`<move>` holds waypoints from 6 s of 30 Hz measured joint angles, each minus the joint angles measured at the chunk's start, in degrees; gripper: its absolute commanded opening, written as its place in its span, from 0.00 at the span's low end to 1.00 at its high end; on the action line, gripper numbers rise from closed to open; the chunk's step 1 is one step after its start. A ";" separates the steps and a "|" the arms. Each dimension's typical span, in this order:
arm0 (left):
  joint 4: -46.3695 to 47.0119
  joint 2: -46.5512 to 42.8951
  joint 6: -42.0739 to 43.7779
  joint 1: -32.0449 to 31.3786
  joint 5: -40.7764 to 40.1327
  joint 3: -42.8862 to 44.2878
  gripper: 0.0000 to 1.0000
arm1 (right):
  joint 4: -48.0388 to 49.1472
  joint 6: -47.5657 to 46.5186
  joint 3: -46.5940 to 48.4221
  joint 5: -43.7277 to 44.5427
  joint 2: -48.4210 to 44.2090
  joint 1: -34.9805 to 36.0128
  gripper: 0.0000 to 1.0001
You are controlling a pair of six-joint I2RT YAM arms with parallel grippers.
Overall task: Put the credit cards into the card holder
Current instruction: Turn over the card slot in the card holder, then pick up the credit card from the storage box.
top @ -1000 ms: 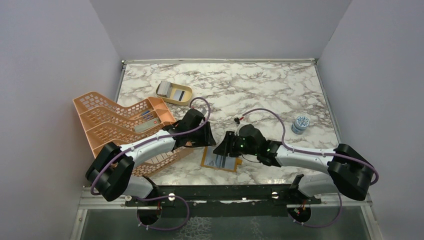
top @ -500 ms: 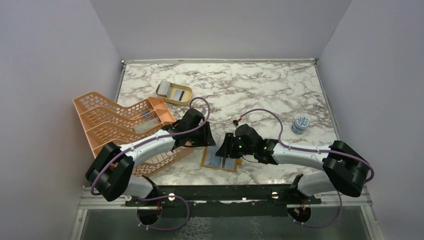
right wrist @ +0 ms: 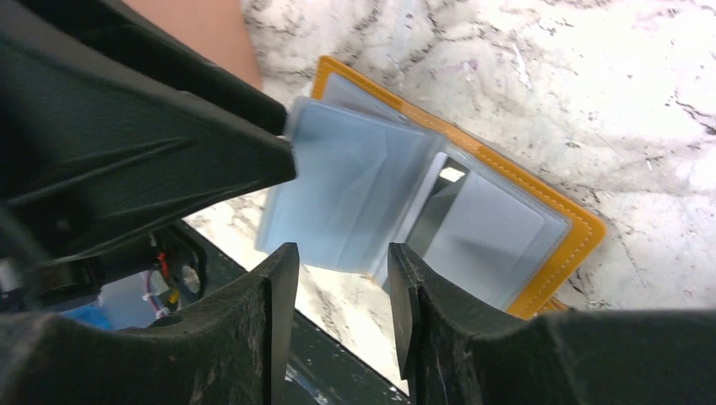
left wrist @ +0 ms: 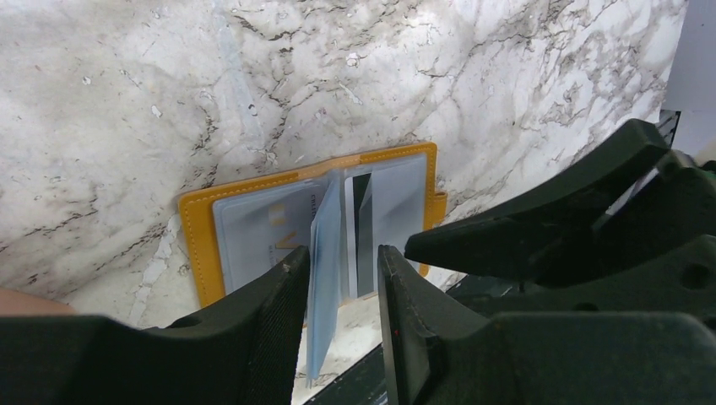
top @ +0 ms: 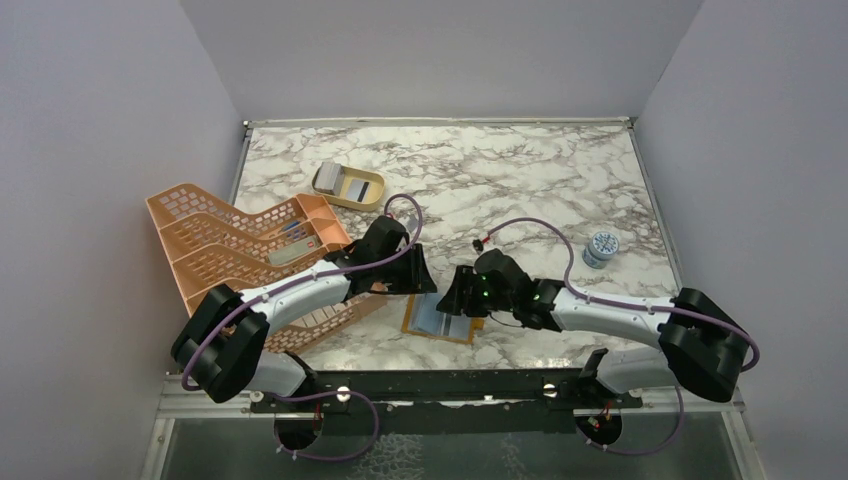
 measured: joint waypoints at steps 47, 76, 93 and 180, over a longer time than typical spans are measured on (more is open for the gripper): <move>1.53 6.10 3.56 -1.81 0.13 -0.94 0.46 | -6.91 2.36 -6.88 7.21 -6.78 0.00 0.41; 18.16 9.01 -5.88 -5.86 9.79 -2.78 0.43 | -19.45 1.33 -7.39 13.31 -29.99 0.02 0.41; -15.26 18.03 32.20 12.15 -21.86 36.63 0.57 | -16.74 -3.80 -6.43 9.94 -27.54 0.02 0.41; -26.49 49.86 55.19 22.58 -48.74 67.06 0.00 | -14.21 -6.05 -5.73 8.70 -28.11 0.02 0.40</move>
